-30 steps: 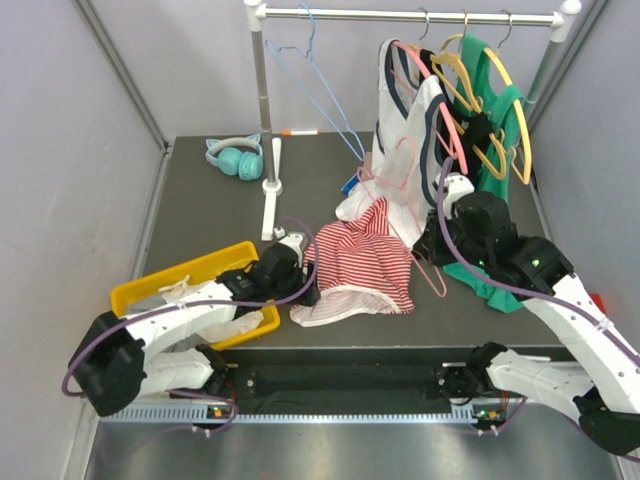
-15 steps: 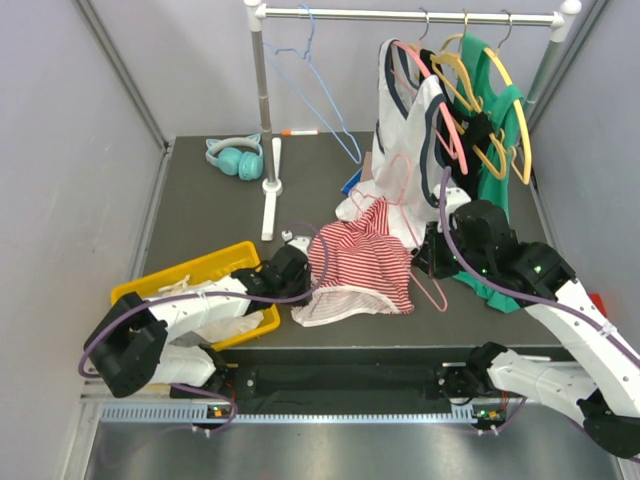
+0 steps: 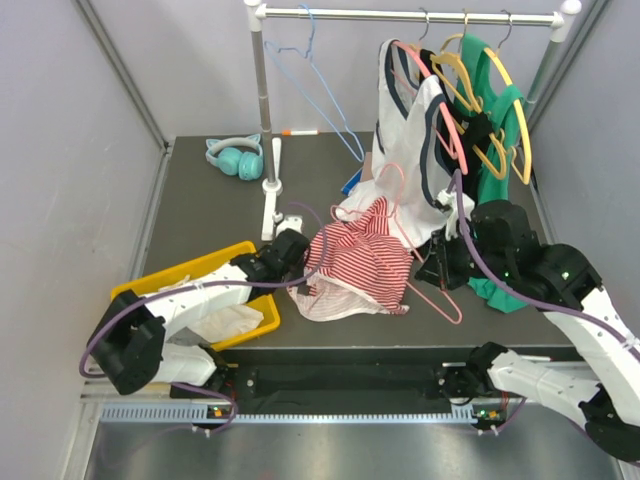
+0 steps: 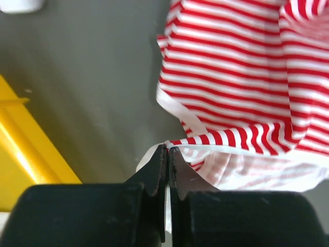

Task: Place the tank top on the hanger

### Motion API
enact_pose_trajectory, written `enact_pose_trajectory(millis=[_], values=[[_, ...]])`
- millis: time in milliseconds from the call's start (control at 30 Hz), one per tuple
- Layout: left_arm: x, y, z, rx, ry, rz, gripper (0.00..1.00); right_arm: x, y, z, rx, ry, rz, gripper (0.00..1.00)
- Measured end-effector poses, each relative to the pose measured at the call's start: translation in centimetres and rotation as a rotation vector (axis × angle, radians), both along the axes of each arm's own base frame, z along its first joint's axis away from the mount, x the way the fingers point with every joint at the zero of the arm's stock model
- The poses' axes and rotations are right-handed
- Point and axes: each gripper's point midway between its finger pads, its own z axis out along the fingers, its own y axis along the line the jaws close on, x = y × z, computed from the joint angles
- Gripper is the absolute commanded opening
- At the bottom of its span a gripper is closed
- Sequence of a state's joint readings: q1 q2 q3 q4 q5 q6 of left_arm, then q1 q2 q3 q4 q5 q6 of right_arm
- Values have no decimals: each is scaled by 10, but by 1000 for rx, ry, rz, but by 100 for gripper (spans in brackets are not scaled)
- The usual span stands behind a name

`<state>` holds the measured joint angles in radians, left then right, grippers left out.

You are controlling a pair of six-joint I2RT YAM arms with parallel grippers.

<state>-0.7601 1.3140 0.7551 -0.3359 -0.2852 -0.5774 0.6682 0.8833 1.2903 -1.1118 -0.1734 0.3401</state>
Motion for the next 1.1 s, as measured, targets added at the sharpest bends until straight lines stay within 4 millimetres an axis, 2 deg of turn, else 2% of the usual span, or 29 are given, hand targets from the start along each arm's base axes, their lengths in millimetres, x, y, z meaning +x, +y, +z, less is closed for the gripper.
enact_pose_trajectory(millis=[133, 400, 667, 900, 1100], values=[[17, 11, 7, 21, -19, 67, 0, -13, 3, -2, 18, 30, 54, 0], [34, 37, 10, 27, -14, 171, 0, -41, 11, -20, 50, 114, 150, 0], [56, 41, 36, -12, -52, 204, 0, -57, 28, -31, 43, 134, 236, 0], [47, 33, 47, -57, -29, 150, 0, -47, 43, -43, 26, 107, 227, 0], [35, 31, 77, -104, -50, 103, 0, -29, 59, -50, 32, 75, 212, 0]])
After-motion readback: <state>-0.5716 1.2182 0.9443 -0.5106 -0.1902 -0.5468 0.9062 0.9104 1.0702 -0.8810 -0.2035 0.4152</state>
